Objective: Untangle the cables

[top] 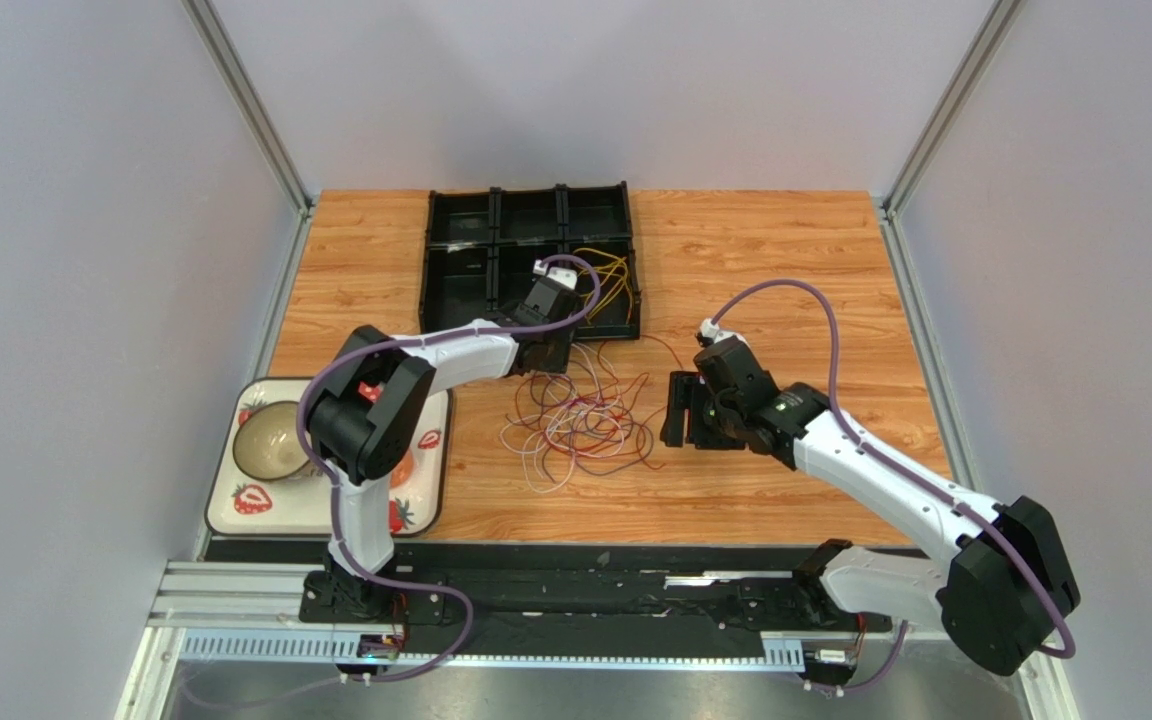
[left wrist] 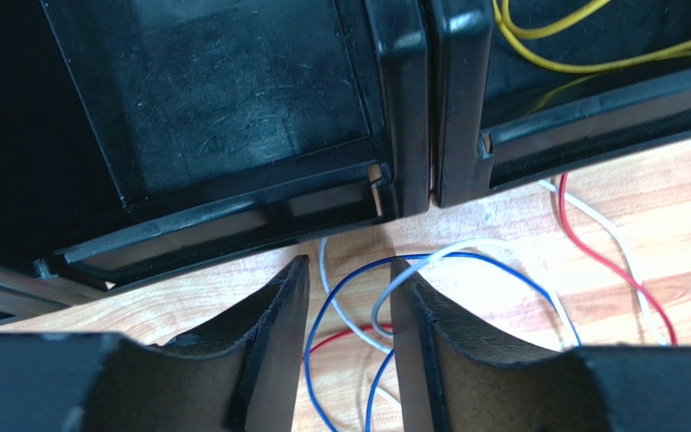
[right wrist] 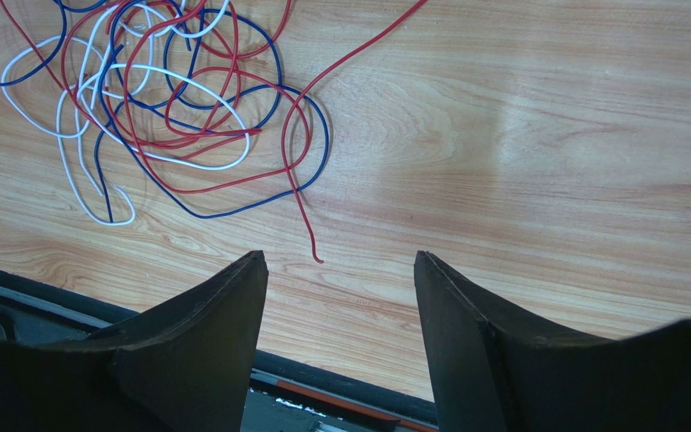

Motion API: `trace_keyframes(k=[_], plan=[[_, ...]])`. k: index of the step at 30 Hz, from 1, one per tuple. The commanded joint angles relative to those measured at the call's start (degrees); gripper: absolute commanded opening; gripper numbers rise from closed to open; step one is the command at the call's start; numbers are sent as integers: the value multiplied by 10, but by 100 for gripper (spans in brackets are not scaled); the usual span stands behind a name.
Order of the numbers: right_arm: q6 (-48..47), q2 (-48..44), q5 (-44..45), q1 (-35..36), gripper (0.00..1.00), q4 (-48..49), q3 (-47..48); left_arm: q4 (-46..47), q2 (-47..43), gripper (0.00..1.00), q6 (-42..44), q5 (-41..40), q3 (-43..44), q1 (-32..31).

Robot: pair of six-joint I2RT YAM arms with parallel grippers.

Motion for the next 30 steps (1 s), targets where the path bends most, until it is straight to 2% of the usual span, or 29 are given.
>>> trace_keyframes(k=[1,3,6,10,12,18,24,27,28,30], plan=[[1,9,-9,1,65,30,-3,35,9,44,-18,-7,7,1],[1,11,-11,1,65,31,-3,40,11,42,-20,-6,4,2],[2,16,-13,0,64,32,-2,43,11,33,-21,2,5,2],[3,17,-13,1,64,31,0,35,5,7,-28,9,-1,3],[4,15,-14,0,64,31,-2,37,-10,0,-36,15,-24,2],[6,9,-10,0,64,27,-3,43,-80,0,-70,13,-111,-29],[10,3,-11,1,63,25,-4,-30,-148,0,-147,-44,-157,-99],[16,-3,-14,1,63,27,-10,-73,-180,37,-171,-64,-165,-106],[18,-5,-15,1,63,27,-12,-78,-197,54,-168,-77,-166,-106],[18,-10,-19,1,63,27,-14,-82,-209,64,-143,-89,-161,-106]])
